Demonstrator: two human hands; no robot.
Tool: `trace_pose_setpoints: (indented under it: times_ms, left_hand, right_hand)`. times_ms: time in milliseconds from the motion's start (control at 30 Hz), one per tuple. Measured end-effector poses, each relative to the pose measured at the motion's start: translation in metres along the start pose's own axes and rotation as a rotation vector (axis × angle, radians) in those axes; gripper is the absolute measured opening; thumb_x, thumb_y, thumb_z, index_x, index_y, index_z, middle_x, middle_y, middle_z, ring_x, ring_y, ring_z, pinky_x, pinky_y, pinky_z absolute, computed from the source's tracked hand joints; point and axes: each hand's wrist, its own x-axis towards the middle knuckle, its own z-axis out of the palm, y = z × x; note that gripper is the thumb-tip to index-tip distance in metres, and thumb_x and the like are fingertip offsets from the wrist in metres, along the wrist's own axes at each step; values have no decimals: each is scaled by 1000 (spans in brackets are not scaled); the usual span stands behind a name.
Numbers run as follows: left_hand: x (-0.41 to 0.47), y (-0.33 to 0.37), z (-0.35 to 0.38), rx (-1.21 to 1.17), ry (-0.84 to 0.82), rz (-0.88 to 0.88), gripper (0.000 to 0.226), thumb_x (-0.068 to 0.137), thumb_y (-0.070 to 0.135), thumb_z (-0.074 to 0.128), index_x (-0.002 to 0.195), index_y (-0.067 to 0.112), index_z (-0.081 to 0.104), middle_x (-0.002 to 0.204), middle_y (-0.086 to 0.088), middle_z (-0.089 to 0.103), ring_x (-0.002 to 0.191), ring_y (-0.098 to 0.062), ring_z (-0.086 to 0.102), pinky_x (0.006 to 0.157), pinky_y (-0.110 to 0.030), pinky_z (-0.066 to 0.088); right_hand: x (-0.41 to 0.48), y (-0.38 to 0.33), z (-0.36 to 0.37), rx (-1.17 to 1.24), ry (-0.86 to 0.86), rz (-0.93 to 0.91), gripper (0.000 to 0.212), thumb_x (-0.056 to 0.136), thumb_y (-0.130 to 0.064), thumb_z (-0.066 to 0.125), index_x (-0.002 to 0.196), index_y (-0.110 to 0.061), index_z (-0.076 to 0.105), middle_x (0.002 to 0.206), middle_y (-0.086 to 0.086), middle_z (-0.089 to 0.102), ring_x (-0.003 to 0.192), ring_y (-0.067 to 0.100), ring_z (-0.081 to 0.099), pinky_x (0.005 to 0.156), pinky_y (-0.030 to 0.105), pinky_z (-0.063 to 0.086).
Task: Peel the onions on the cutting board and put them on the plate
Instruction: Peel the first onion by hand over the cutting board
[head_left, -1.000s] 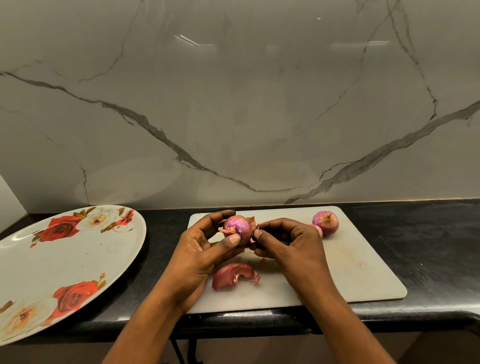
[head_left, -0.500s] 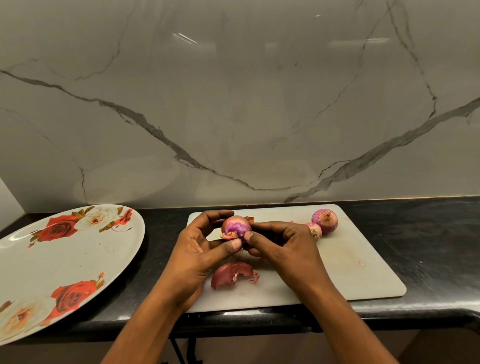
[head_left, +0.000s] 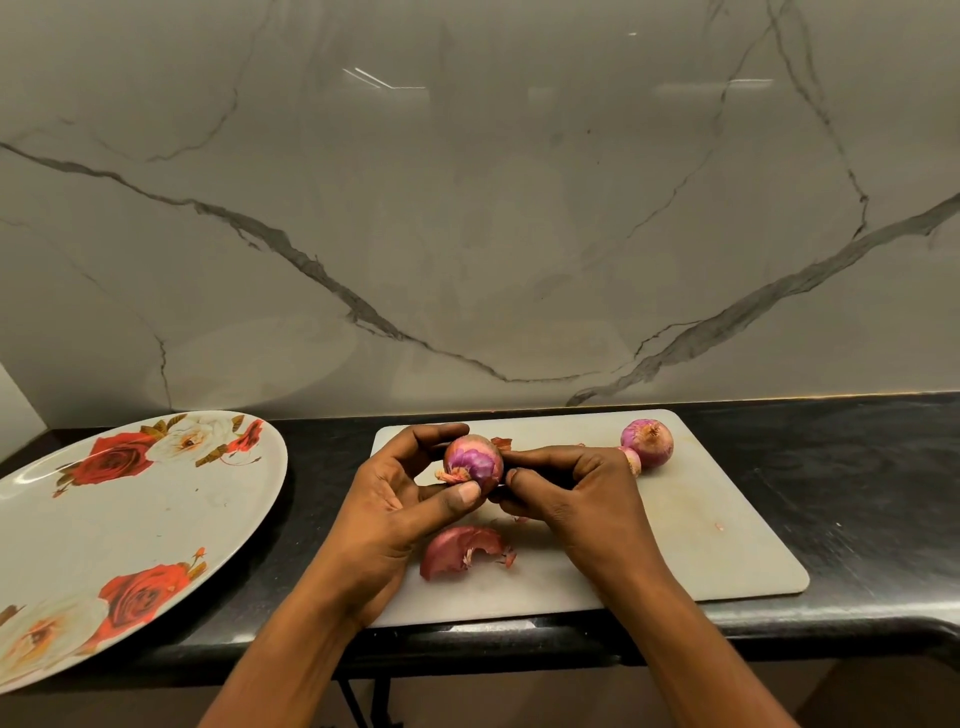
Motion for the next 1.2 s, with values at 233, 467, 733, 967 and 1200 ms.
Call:
trace_pose_setpoints:
  times_ms: [233, 467, 733, 967, 1200]
  left_hand:
    - [1, -2, 1, -24, 41, -9, 63, 73, 1, 82, 132, 15, 63, 128, -8, 72, 111, -35, 75, 89, -37, 64]
    - [2, -3, 2, 23, 89, 20, 62, 71, -2, 83, 128, 14, 64, 129, -7, 69, 109, -30, 76, 83, -34, 64]
    - [2, -6, 1, 91, 93, 42, 58, 74, -13, 82, 124, 12, 65, 129, -11, 67, 113, -27, 74, 86, -37, 64]
    - [2, -6, 1, 112, 90, 38, 58, 71, -8, 84, 123, 13, 66, 126, -7, 69, 112, -26, 74, 88, -39, 64]
    - [2, -6, -1, 48, 71, 5, 61, 72, 1, 83, 128, 17, 65, 125, -3, 71, 110, -32, 75, 88, -38, 63]
  right_hand:
    - [-4, -1, 3, 1, 19, -34, 14, 92, -15, 77, 102, -24, 82, 91, -3, 82, 87, 17, 80, 75, 31, 65]
    - [-2, 5, 4, -148, 39, -87, 10, 89, -17, 82, 98, -22, 83, 87, -4, 81, 81, 17, 79, 77, 42, 67]
    - [-2, 6, 3, -185, 50, -94, 9, 88, -18, 81, 91, -26, 84, 84, -6, 81, 79, 16, 79, 78, 45, 66]
    - [-2, 5, 3, -245, 53, -108, 12, 88, -16, 78, 88, -27, 82, 81, -7, 79, 77, 16, 78, 75, 44, 66]
    - [-2, 5, 3, -222, 71, -79, 13, 88, -12, 77, 85, -24, 80, 80, -3, 79, 74, 15, 79, 76, 43, 66]
